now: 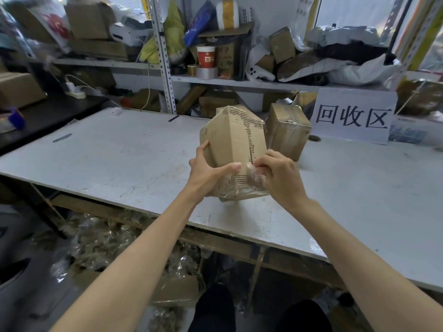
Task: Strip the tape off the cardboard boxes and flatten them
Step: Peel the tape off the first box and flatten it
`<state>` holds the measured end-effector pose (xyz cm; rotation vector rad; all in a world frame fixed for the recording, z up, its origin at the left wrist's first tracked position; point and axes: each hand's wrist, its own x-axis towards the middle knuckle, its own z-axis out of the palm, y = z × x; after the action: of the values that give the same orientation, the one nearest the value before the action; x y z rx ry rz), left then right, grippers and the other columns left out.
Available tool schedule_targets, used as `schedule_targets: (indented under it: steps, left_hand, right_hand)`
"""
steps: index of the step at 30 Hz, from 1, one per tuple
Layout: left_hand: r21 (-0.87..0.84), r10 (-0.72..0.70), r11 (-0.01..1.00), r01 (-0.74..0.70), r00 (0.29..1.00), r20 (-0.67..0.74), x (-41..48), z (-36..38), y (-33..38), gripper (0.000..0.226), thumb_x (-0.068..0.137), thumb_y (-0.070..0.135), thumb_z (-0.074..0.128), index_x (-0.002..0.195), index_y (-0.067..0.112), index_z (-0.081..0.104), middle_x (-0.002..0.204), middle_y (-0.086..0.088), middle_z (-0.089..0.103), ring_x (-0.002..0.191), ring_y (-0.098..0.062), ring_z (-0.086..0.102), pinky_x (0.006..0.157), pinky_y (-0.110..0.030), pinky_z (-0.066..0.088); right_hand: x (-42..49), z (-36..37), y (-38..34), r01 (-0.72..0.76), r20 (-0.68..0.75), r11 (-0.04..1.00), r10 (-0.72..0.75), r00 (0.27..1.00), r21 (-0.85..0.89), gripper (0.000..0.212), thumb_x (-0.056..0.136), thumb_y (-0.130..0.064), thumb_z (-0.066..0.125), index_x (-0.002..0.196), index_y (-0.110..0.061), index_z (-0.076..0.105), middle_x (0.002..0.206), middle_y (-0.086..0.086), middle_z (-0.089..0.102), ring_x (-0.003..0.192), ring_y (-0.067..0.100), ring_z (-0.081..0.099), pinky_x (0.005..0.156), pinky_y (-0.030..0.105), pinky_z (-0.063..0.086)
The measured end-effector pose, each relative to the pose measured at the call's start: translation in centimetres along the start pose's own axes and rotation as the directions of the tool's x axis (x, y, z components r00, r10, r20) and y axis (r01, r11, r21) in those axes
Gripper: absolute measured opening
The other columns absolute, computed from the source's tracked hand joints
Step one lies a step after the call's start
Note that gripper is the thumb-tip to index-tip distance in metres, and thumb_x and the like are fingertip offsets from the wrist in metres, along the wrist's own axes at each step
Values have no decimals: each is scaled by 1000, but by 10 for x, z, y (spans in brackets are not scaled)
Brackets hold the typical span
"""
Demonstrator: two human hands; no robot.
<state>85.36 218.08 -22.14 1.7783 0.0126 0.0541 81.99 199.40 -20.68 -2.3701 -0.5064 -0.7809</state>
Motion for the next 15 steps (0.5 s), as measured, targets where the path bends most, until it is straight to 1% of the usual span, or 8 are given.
schedule_targets:
  steps: [3,6,8,10,11,13,14,15]
  left_hand:
    - [-61,-41,997,37,997,-64,2,-2,2,131,36,60,84,149,33,23,142,-7,40,125,-25,50,101,-47,50]
    - [33,-15,999,16,999,-45,0,4,6,135,37,63,83,151,36,18,142,-5,35,129,-25,44,103,-50,48]
    - [93,-46,994,50,998,-44,-1,8,10,138,35,68,80,152,38,13,140,-5,29,130,-28,38,106,-51,44]
    - [112,-81,990,84,996,-39,1,9,14,142,32,69,80,151,40,8,140,-6,26,132,-32,36,107,-53,42]
    - [124,-90,988,94,995,-37,2,9,15,142,34,69,82,151,42,7,140,-6,25,132,-33,34,107,-55,42]
    - [151,-98,983,104,994,-48,3,12,17,138,40,67,85,149,45,4,140,-7,24,133,-34,33,106,-57,42]
    - [161,-104,980,113,993,-63,2,14,17,137,42,66,86,149,46,3,140,-7,24,133,-35,33,105,-57,42]
    - [171,-112,977,124,990,-80,2,16,18,135,44,66,86,149,46,2,139,-7,24,133,-35,33,104,-57,43]
  right_hand:
    - [-11,-1,0,101,113,995,-99,989,-9,15,87,-5,52,77,-1,63,88,6,65,82,26,53,61,36,47]
    - [-8,-5,9,-9,184,998,-2,983,56,14,86,1,57,77,-4,67,90,1,58,88,14,34,76,29,39]
    - [-5,-10,12,-98,131,992,87,987,79,12,83,4,64,87,-5,70,90,1,55,89,16,39,80,31,44]
    - [-7,-14,8,-107,10,992,107,994,72,32,80,6,68,108,-9,68,88,3,62,87,19,53,78,31,49]
    - [-9,-15,5,-72,-31,996,74,997,52,37,78,6,69,112,-9,68,90,4,65,86,19,56,76,33,51]
    - [-12,-12,-3,2,-59,999,1,998,50,24,80,2,71,101,-8,72,92,5,66,89,21,60,74,37,54]
    - [-14,-10,-5,2,-44,998,1,999,67,16,80,-5,73,96,-6,73,92,5,66,90,22,61,74,38,55]
    - [-16,-8,-9,-15,-24,997,17,1000,79,16,79,-11,76,94,-6,73,93,5,66,90,22,61,74,37,54]
